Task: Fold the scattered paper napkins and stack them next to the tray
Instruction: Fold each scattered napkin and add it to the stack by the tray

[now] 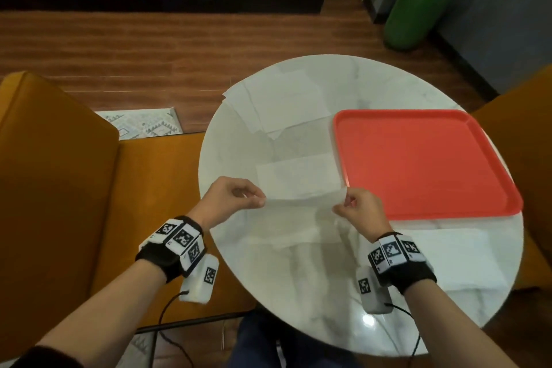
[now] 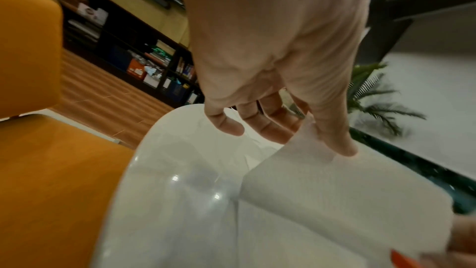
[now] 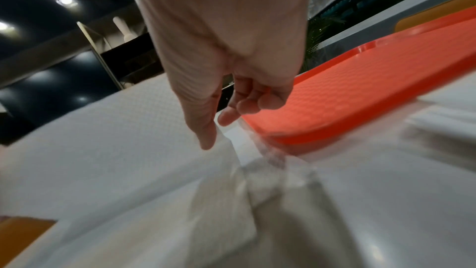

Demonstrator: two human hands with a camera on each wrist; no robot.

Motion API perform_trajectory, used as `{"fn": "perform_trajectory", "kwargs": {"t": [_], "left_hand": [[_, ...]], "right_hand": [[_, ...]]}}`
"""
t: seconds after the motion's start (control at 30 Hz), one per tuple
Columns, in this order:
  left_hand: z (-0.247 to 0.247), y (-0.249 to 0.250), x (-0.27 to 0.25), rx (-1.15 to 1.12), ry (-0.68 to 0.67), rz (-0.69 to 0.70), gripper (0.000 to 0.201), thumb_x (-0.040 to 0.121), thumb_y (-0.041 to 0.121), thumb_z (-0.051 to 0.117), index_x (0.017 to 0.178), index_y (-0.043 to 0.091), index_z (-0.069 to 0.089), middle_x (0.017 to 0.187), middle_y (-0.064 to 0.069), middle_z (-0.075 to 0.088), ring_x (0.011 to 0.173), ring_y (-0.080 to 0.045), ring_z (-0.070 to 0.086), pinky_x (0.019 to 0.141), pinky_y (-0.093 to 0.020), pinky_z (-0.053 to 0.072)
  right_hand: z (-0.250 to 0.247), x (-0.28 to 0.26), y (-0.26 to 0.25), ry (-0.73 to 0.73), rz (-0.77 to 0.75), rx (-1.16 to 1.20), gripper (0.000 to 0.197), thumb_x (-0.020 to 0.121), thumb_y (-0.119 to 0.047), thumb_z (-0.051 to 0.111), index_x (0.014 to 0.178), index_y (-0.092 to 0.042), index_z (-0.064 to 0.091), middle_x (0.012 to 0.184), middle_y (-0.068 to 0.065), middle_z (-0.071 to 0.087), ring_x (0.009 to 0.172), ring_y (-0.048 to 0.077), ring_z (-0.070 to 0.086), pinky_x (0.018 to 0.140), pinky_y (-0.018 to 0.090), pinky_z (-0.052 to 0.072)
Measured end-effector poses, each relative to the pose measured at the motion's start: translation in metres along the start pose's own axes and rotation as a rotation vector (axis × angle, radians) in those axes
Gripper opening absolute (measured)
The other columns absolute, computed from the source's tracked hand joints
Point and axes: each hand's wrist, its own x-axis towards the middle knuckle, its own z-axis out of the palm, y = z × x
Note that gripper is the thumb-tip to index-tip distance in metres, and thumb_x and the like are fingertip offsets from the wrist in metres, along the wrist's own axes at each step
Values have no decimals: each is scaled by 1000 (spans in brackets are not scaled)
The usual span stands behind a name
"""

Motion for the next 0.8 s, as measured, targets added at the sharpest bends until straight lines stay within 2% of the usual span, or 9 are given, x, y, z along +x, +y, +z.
{"fn": "perform_trajectory", "kwargs": {"t": [0.07,0.13,0.23,0.4,0.5,0.57,0.63,0.7,0.8], "left_hand": [[10,-9,-11,84,-48,-14,8,73,27,82,78,26,76,76,4,69,74,-10,56,72,-23,45],[21,-20,-18,159,-79,-27,8,73,28,81,78,28,75,76,7,68,79,-12,59,76,-28,47],[33,-33,-23,339,-117,-29,12,75,35,79,81,37,69,81,14,64,81,-6,58,78,-28,46],[33,-34,-25,486,-42,36,29,80,53,67,104,38,64,95,17,58,88,-4,51,86,-33,41],[40,-36,-18,606,122,144,33,94,44,51,124,30,55,119,8,53,109,-12,48,95,-31,33],[50,-43,-11,705,130,133,50,96,49,42,141,26,39,144,3,40,132,-16,36,105,-34,25],[59,-52,-8,805,6,52,80,87,67,19,152,21,11,161,2,5,148,-15,7,116,-45,9],[64,-64,-7,961,-102,-4,91,74,67,-4,150,18,-15,156,1,-25,146,-16,-16,115,-52,-5],[61,-76,-7,1007,-118,-7,94,69,73,-14,145,18,-25,152,3,-33,144,-13,-22,113,-54,-9]], "right_hand": [[5,-5,7,-18,-3,-46,8,75,-3,71,71,-3,63,69,4,54,67,18,50,57,25,36],[10,-8,11,-39,-7,-73,23,79,10,58,81,-10,70,75,1,53,70,13,51,56,11,36],[11,-9,15,-56,-13,-139,38,80,15,45,88,-12,70,80,-1,51,76,15,51,57,7,35],[8,-7,15,7,-35,-161,34,83,13,49,97,-11,68,103,7,60,91,15,55,78,18,42],[25,-12,-9,51,-149,-188,34,85,6,50,113,-9,62,117,11,59,107,25,55,93,30,44],[49,-20,-35,-61,-280,-203,43,89,-2,49,132,-6,49,135,14,50,125,28,45,107,36,34],[77,-29,-58,-264,-370,-269,52,98,-16,42,146,-6,26,154,13,26,142,25,23,119,39,15],[101,-31,-68,-419,-375,-347,57,102,-30,29,151,-11,6,159,6,3,147,20,3,119,39,2],[117,-29,-59,-476,-349,-389,57,103,-38,18,150,-15,-5,160,0,-5,147,15,-4,120,43,0]]}}
